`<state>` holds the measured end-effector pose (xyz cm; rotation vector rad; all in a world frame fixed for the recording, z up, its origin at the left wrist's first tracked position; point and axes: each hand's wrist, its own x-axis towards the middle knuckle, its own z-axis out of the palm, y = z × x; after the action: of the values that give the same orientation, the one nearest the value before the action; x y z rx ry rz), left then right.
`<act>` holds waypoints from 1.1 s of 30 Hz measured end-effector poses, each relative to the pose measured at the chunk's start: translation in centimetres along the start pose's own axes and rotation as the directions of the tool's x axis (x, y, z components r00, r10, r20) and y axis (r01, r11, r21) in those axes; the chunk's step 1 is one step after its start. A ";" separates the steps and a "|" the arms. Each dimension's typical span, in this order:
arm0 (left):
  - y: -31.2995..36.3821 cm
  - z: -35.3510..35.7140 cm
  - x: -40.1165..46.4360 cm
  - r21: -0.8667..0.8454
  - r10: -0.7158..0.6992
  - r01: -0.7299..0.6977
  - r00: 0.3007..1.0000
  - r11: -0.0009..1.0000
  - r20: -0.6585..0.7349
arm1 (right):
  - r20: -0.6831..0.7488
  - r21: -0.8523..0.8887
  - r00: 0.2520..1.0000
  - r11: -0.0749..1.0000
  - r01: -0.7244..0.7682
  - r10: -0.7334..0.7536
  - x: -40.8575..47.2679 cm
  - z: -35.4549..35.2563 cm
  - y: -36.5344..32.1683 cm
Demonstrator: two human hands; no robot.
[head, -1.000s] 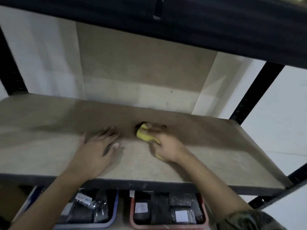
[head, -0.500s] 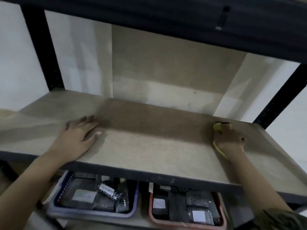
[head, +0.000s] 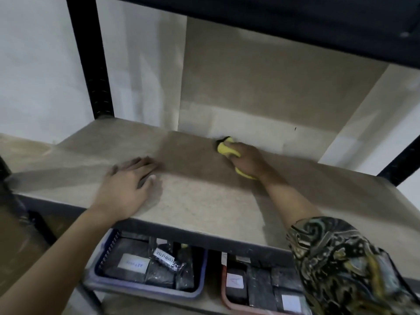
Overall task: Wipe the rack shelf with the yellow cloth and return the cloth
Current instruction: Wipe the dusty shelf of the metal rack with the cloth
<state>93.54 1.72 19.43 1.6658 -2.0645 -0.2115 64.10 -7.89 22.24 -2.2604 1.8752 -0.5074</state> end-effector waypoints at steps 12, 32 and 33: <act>0.3 0.0 0.1 -0.002 -0.046 0.046 0.999 0.999 0.026 | 0.176 0.106 0.818 0.836 0.538 -0.548 -14.1 1.3 -8.6; -8.1 -3.4 0.0 0.114 -0.051 0.038 0.992 0.993 0.114 | -0.236 -0.100 0.783 0.787 -0.609 0.576 -7.3 -3.0 3.6; -8.0 -3.3 0.0 0.104 -0.048 0.037 0.993 0.994 0.108 | -0.237 -0.122 0.823 0.825 -0.552 0.516 -6.0 -2.4 2.2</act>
<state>102.12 0.33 19.07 1.7973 -2.1538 -0.2202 60.27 -2.21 22.82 -1.6819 2.6249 -0.4856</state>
